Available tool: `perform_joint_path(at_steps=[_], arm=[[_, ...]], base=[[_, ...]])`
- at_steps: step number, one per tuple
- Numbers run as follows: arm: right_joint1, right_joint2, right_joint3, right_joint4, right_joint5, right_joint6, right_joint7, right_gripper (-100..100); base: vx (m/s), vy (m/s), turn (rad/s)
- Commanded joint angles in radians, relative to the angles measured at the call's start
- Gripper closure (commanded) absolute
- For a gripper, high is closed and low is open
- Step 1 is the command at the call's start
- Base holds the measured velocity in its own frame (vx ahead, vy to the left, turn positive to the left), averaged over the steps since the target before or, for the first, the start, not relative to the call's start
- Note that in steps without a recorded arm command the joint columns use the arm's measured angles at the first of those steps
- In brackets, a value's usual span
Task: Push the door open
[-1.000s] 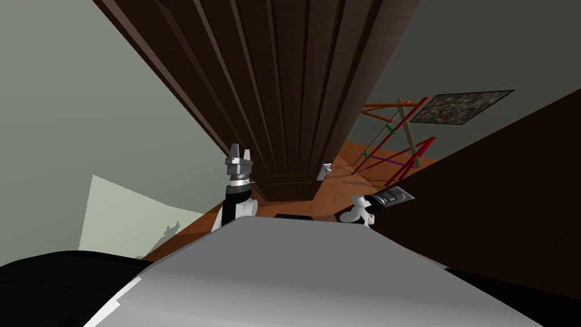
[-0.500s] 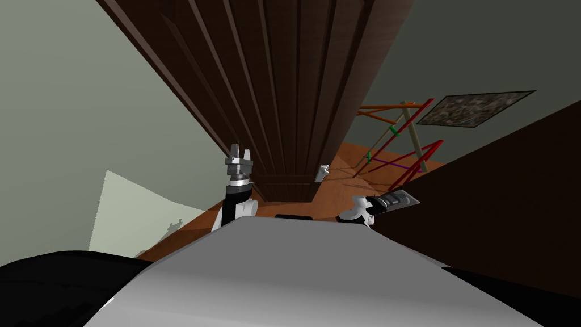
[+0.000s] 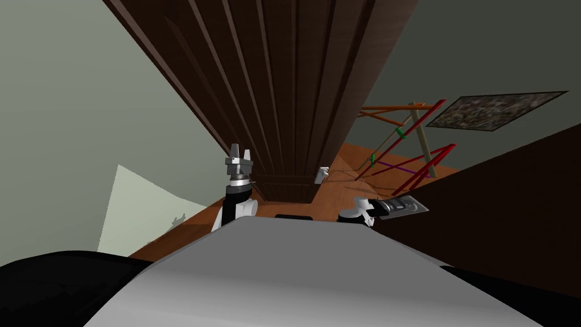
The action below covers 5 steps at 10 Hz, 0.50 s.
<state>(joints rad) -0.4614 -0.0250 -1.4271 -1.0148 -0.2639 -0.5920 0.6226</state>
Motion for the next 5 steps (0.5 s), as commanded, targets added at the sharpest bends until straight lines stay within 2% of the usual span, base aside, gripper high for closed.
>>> perform_joint_path(at_steps=[1,3,4,5], arm=[[-0.012,-0.019,-0.035,-0.021,-0.007,-0.021,0.019,100],[-0.012,-0.019,-0.035,-0.021,-0.007,-0.021,0.019,100],[-0.027,-0.014,-0.081,-0.029,-0.017,-0.034,0.045,100],[-0.035,-0.011,-0.104,-0.034,-0.022,-0.041,0.058,100]], base=[[0.031,-0.123,0.122],[0.022,-0.046,0.002],[0.018,-0.076,0.121],[0.037,-0.12,0.165]])
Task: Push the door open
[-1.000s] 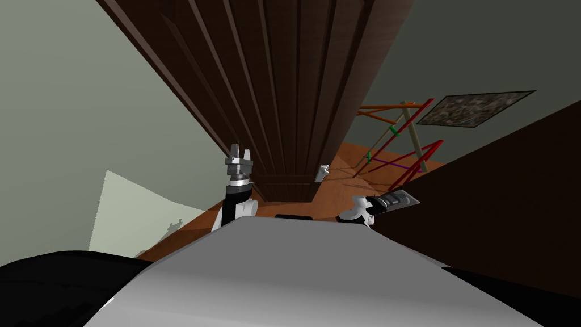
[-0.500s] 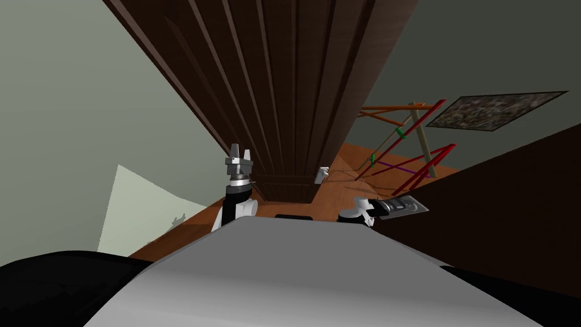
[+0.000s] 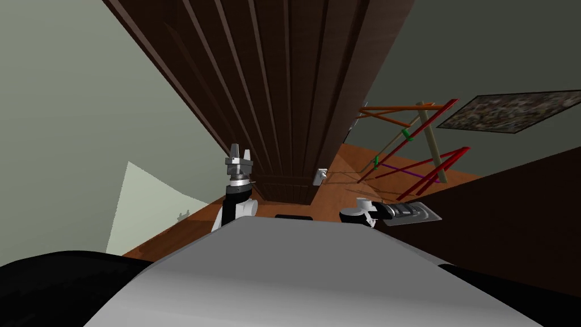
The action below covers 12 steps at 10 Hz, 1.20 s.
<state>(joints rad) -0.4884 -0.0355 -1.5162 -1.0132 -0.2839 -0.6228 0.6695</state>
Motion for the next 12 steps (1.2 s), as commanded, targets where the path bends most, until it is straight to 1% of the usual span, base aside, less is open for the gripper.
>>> perform_joint_path(at_steps=[1,2,3,4,5,8,9,10,11,12], arm=[[-0.008,-0.001,-0.015,-0.036,-0.002,-0.01,0.011,100],[-0.008,-0.001,-0.015,-0.036,-0.002,-0.01,0.011,100],[-0.023,0.006,-0.06,-0.044,-0.013,-0.023,0.037,100],[-0.023,0.006,-0.06,-0.044,-0.013,-0.023,0.037,100],[-0.037,0.014,-0.104,-0.053,-0.022,-0.036,0.061,100],[-0.056,0.027,-0.162,-0.064,-0.035,-0.053,0.093,100],[-0.066,0.035,-0.193,-0.07,-0.042,-0.062,0.111,100],[-0.074,0.043,-0.217,-0.075,-0.048,-0.068,0.124,100],[-0.079,0.048,-0.232,-0.078,-0.051,-0.073,0.133,100],[-0.076,0.047,-0.222,-0.072,-0.05,-0.067,0.126,100]], base=[[0.024,-0.079,0.044],[0.007,-0.028,-0.013],[0.011,-0.067,0.129],[0.016,-0.074,0.089],[0.04,-0.113,0.115],[0.018,-0.128,0.107],[0.03,-0.14,0.117],[0.015,-0.152,0.107],[0.004,-0.13,0.082],[0.003,-0.053,0.016]])
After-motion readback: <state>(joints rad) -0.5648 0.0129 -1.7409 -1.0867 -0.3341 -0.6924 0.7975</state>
